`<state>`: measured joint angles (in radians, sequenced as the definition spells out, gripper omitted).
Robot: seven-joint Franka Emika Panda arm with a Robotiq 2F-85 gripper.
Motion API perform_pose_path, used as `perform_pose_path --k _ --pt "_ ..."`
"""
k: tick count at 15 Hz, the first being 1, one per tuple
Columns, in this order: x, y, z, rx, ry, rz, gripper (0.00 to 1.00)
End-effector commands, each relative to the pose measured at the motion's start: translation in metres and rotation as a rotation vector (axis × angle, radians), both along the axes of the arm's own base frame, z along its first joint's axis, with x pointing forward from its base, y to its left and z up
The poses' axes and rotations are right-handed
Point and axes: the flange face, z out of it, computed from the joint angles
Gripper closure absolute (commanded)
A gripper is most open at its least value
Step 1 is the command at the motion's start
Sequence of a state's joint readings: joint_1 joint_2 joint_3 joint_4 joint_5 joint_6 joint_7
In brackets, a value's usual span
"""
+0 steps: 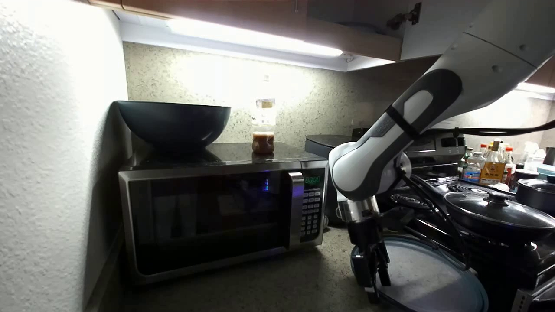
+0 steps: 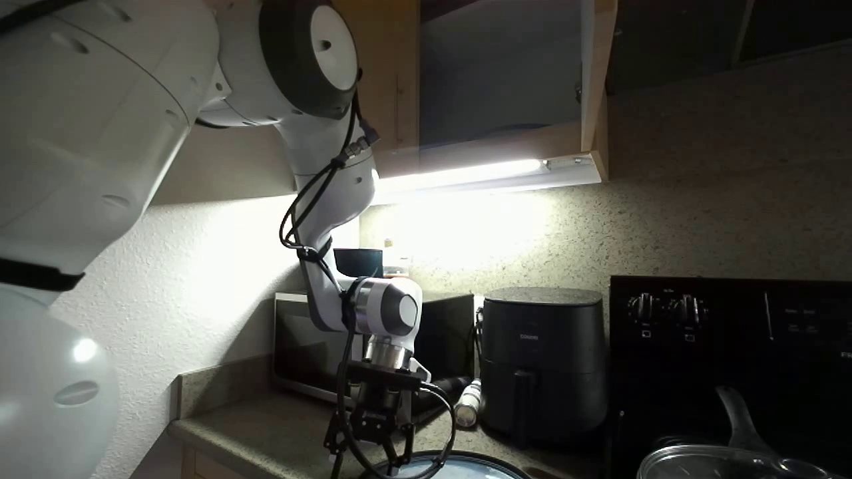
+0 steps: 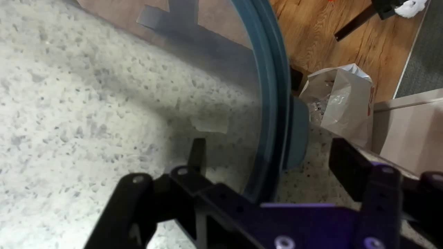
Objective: Put the lid on the counter on the bottom shelf of the open cabinet
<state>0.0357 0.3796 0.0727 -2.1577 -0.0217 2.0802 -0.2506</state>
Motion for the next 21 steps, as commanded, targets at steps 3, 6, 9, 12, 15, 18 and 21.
perform_pose_path --k 3,6,9,12,15,18,21 --pt "0.005 -0.011 0.004 0.026 -0.007 0.019 0.53" --pt "0.005 -0.016 0.007 0.048 -0.016 0.027 0.73" --pt "0.006 -0.021 0.008 0.074 -0.017 0.034 0.91" --pt "0.004 -0.026 0.014 0.085 -0.025 0.032 0.99" --pt "-0.008 -0.027 0.034 0.068 -0.055 0.009 0.96" --pt "-0.027 -0.025 0.063 0.033 -0.104 0.0 0.96" --pt "-0.057 -0.02 0.102 0.006 -0.17 -0.007 0.96"
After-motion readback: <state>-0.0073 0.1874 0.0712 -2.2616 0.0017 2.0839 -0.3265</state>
